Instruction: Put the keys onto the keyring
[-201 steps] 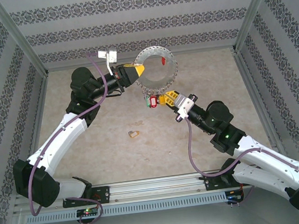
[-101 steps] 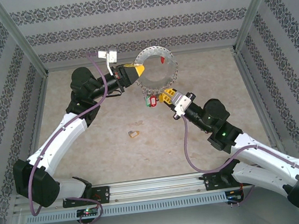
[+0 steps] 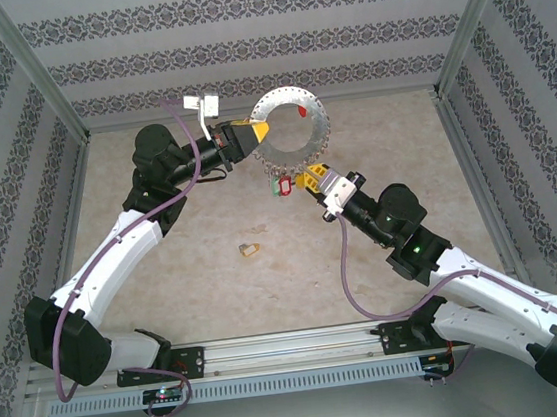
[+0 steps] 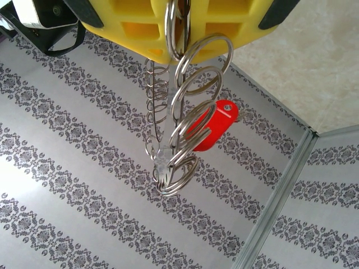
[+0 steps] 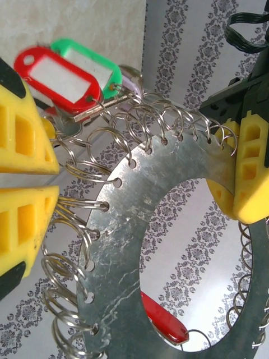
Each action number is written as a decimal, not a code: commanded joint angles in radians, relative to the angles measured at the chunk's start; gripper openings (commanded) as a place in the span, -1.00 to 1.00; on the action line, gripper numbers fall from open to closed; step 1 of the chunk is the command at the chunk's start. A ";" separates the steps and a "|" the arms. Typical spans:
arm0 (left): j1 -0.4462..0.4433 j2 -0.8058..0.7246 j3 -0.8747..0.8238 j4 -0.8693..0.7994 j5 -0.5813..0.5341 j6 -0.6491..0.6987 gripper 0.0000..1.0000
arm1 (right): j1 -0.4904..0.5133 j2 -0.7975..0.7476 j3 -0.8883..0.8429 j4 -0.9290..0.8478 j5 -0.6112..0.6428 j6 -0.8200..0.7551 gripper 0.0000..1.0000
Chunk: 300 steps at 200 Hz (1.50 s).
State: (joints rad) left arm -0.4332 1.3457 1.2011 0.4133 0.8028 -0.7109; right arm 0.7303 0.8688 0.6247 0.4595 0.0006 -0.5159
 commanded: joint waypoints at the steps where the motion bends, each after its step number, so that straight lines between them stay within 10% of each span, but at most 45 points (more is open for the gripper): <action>1: -0.014 -0.012 0.030 0.019 -0.001 -0.001 -1.00 | -0.003 -0.003 0.007 0.033 0.022 0.013 -0.70; 300: -0.014 -0.011 0.034 -0.009 -0.018 -0.012 -1.00 | -0.030 0.001 0.004 0.061 -0.001 0.042 -0.61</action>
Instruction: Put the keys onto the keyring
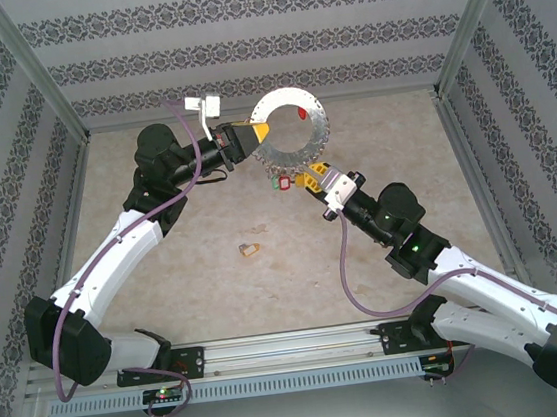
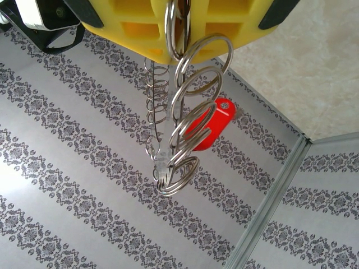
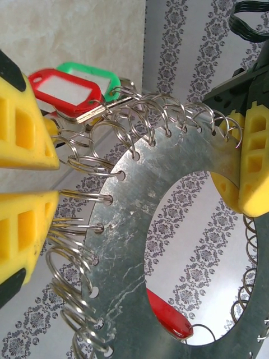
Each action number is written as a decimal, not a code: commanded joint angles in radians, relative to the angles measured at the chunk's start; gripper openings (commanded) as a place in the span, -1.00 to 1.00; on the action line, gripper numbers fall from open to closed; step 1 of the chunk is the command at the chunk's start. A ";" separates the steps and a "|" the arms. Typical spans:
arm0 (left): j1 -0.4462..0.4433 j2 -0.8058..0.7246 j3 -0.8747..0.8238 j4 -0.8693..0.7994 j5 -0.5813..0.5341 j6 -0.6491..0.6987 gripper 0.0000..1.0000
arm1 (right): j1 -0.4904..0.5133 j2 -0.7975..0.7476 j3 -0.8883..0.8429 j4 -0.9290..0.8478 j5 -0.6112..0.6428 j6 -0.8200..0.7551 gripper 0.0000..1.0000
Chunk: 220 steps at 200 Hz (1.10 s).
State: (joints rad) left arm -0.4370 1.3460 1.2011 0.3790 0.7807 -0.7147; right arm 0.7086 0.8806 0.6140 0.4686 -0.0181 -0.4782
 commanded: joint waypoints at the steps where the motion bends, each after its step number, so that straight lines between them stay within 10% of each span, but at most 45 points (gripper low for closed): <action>1: -0.010 -0.012 0.034 0.025 0.004 -0.008 -1.00 | -0.009 -0.011 0.015 0.051 0.017 0.004 -0.61; 220: -0.011 -0.008 0.043 0.011 -0.015 -0.015 -1.00 | -0.008 0.010 0.012 0.041 0.045 -0.016 -0.56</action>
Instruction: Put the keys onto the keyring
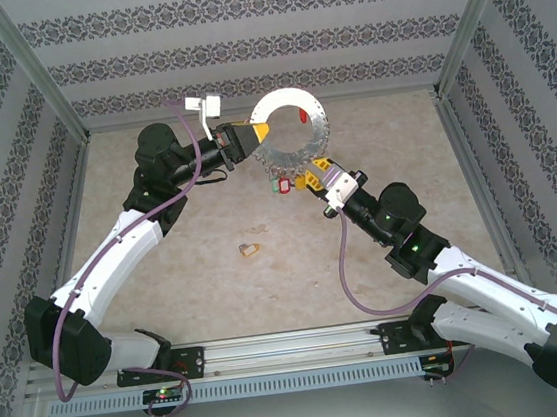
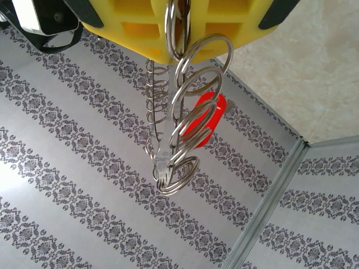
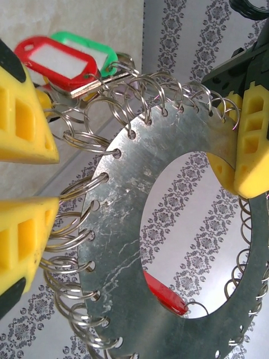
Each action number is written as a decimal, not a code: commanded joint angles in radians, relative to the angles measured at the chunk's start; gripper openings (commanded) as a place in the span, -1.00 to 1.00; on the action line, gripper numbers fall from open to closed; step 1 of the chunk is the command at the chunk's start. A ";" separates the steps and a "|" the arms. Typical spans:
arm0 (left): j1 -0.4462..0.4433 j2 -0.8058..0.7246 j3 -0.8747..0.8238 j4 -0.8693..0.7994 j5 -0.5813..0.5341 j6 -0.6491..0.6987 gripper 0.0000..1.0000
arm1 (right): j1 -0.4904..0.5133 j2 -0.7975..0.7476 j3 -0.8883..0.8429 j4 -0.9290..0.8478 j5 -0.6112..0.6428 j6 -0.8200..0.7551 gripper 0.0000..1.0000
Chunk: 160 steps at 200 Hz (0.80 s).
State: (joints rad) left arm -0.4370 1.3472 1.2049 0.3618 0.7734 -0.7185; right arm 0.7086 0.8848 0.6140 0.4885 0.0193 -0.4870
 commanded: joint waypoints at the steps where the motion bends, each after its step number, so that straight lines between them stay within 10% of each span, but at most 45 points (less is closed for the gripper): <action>1: -0.011 -0.008 0.039 0.028 -0.008 -0.012 -1.00 | -0.008 0.006 0.012 0.021 0.008 -0.007 -0.56; 160: -0.009 -0.013 0.048 0.026 -0.007 -0.006 -1.00 | -0.016 0.012 -0.008 -0.003 -0.058 0.057 -0.63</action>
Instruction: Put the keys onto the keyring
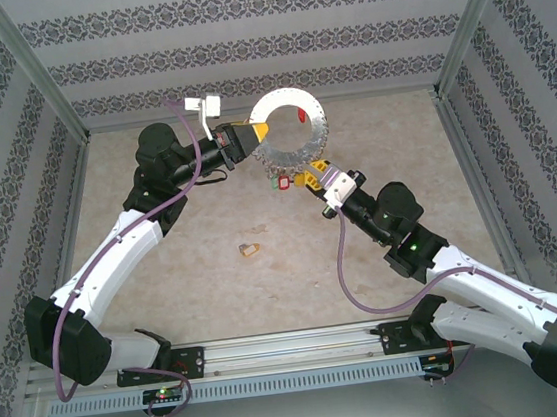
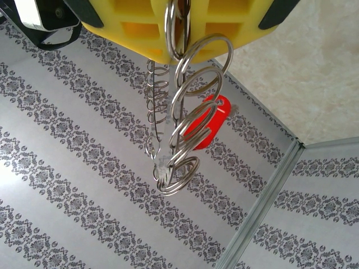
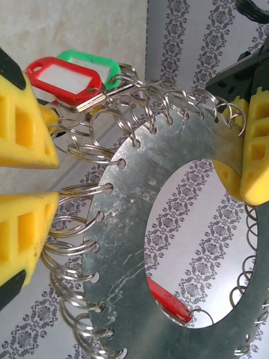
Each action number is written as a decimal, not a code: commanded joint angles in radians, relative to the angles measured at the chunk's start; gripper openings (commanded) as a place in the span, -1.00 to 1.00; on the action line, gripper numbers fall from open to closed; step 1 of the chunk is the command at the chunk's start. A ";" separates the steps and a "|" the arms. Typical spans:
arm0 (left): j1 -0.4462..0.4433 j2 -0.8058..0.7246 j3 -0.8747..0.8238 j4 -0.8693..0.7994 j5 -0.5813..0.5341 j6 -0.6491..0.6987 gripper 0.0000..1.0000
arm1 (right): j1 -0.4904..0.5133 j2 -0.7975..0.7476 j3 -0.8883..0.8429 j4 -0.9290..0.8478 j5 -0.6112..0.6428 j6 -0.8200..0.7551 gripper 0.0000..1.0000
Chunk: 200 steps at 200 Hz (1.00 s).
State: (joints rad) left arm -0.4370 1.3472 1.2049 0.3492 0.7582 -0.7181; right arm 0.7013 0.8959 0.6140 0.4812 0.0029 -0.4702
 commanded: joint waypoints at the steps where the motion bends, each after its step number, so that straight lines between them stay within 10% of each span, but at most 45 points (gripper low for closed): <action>1: -0.010 -0.012 0.048 0.039 0.008 -0.006 -1.00 | -0.009 0.001 -0.008 0.004 -0.041 0.040 -0.63; 200: -0.010 -0.006 0.045 0.028 0.009 -0.004 -1.00 | -0.007 0.037 0.039 0.078 -0.048 0.065 -0.64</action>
State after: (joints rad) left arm -0.4374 1.3472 1.2175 0.3424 0.7586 -0.7181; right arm 0.6960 0.9310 0.6163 0.4995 -0.0353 -0.4217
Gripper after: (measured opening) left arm 0.100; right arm 0.180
